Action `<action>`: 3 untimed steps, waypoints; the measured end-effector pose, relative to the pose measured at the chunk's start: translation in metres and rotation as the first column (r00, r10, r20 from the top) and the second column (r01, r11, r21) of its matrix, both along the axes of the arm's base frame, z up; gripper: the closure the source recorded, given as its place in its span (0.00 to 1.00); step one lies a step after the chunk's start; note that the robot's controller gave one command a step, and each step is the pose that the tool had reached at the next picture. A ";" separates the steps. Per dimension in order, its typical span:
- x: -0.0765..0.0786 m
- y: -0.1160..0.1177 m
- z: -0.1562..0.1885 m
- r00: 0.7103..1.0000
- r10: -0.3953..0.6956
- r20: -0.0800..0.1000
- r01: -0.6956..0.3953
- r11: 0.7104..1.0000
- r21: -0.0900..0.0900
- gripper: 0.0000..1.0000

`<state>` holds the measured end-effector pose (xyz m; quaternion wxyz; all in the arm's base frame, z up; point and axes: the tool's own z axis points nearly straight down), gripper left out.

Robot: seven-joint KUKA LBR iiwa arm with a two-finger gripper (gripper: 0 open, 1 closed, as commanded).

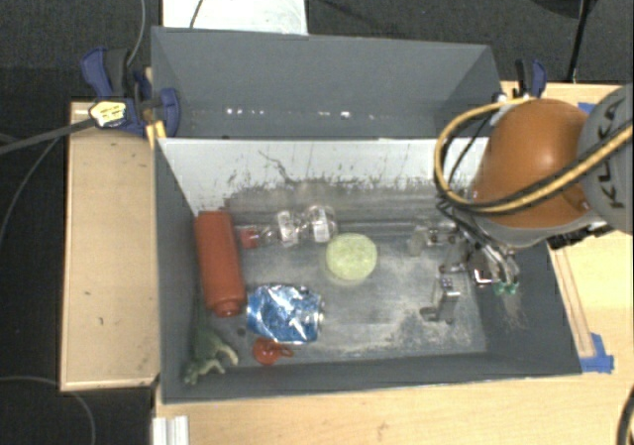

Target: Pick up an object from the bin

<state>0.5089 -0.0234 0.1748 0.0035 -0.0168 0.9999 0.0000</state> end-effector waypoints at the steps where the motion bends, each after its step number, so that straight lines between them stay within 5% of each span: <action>1: 0.044 0.036 -0.014 1.000 0.006 0.000 -0.006 1.000 0.001 0.00; 2: 0.052 0.060 -0.029 0.989 0.151 0.004 -0.151 0.989 -0.001 0.00; 3: 0.072 0.073 -0.083 1.000 -0.010 0.007 0.010 1.000 0.002 0.00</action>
Offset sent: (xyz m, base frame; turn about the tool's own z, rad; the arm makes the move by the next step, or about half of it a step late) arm 0.0545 0.0673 -0.0341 -0.1649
